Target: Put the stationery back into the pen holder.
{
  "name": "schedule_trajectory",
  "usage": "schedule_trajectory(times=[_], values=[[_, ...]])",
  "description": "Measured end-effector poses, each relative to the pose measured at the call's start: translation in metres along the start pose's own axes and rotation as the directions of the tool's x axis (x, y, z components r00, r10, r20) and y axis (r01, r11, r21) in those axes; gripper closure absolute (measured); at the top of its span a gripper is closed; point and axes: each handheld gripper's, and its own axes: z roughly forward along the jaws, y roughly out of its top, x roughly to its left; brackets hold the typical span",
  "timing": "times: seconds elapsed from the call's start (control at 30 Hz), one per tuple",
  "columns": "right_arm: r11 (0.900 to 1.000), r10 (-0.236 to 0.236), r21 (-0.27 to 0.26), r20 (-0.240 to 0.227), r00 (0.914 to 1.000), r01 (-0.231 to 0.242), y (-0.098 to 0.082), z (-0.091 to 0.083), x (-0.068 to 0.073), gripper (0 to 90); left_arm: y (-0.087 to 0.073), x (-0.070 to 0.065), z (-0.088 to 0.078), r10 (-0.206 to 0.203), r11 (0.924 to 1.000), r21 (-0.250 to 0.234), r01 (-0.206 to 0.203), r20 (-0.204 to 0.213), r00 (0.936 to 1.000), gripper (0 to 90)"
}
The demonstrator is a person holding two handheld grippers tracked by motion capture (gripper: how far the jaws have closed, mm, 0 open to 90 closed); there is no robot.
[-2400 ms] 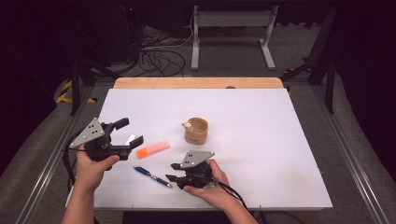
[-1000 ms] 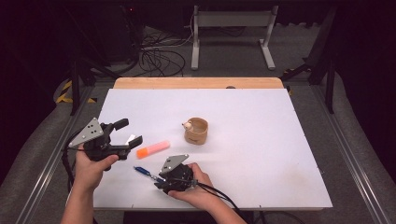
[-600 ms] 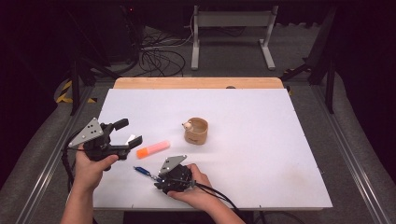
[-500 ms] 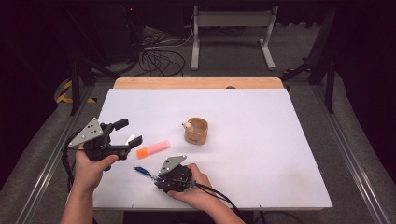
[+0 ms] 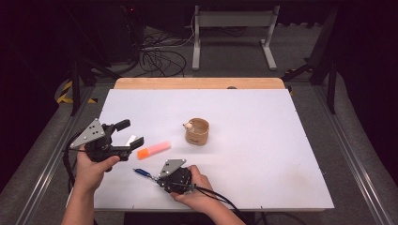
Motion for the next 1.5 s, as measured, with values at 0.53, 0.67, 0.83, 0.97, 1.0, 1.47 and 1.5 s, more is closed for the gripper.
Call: schedule_trajectory(times=[0.53, 0.67, 0.83, 0.97, 1.0, 1.47, 1.5], values=[[0.991, 0.079, -0.113, 0.042, 0.9960, -0.074, -0.002, -0.022, -0.015, 80.9, -0.001, -0.002, 0.004, 0.008, 0.9999, 0.014, -0.008, 0.010, 0.9999, 15.3], [0.988, 0.088, -0.134, 0.044, 0.9952, -0.081, -0.002, -0.030, -0.019, 80.8, -0.002, -0.003, 0.006, 0.016, 0.9997, 0.021, -0.016, 0.015, 0.9998, 15.4], [0.984, 0.106, -0.152, 0.051, 0.9931, -0.097, -0.003, -0.044, -0.026, 80.8, -0.004, -0.005, 0.011, 0.031, 0.9992, 0.025, -0.032, 0.036, 0.9989, 15.4], [0.983, 0.107, -0.157, 0.059, 0.9925, -0.097, -0.003, -0.053, -0.031, 80.8, -0.006, -0.008, 0.016, 0.045, 0.9983, 0.033, -0.047, 0.056, 0.9974, 15.1], [0.982, 0.109, -0.159, 0.061, 0.9921, -0.099, -0.003, -0.055, -0.032, 80.8, -0.007, -0.009, 0.017, 0.056, 0.9977, 0.035, -0.058, 0.058, 0.9968, 15.1], [0.977, 0.159, -0.154, 0.058, 0.9856, -0.148, -0.005, -0.083, -0.050, 80.8, -0.018, -0.025, 0.037, 0.223, 0.9673, 0.098, -0.234, 0.107, 0.9688, 28.8], [0.977, 0.159, -0.154, 0.058, 0.9856, -0.148, -0.005, -0.083, -0.050, 80.8, -0.018, -0.026, 0.038, 0.241, 0.9618, 0.106, -0.252, 0.111, 0.9643, 28.8]])
